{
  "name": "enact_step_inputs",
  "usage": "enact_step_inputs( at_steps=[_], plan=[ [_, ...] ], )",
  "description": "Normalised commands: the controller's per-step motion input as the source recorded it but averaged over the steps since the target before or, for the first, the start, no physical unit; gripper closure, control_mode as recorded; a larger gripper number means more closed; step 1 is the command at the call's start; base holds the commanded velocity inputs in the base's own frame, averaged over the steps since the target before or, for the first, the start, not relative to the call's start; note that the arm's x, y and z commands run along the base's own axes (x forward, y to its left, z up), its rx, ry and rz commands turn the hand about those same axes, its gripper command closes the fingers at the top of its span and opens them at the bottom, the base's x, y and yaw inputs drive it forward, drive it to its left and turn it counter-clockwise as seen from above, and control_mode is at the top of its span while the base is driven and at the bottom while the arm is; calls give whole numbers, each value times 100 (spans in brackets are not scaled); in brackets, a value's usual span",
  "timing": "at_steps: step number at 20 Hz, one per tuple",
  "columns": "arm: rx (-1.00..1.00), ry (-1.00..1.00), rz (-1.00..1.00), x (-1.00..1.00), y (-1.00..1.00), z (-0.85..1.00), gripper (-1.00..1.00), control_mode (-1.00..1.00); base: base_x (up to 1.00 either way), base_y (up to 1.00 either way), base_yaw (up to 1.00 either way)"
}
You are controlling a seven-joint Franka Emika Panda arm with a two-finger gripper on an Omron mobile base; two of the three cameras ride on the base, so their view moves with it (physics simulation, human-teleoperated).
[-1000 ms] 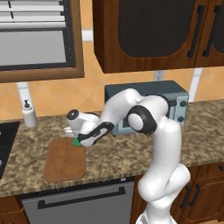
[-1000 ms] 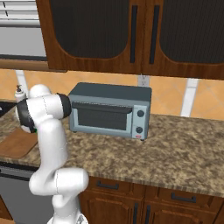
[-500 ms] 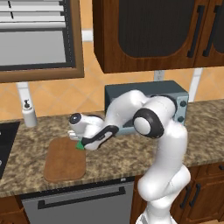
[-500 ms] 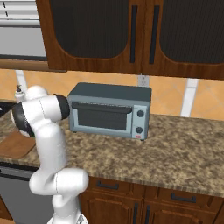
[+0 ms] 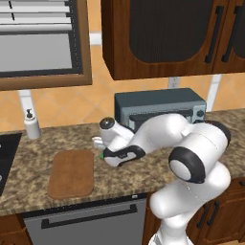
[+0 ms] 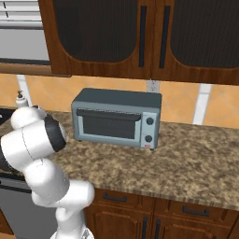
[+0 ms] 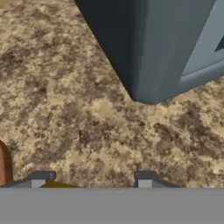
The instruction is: Pick up the sponge from the counter and clean the cutting board by briefly scrubbing or pressing down on the cutting board. Once finished, release the sponge.
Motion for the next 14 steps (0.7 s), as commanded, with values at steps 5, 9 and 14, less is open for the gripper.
enact_step_inputs(
  at_steps=[5, 9, 14],
  plan=[
    [0, 2, 0, 0, -41, -27, 100, -100, 0, 0, 0],
    [-4, 3, 0, 1, -9, -59, 100, -100, 0, 0, 0],
    [0, 2, 0, 0, -3, -60, 100, -100, 0, 0, 0]
  ],
)
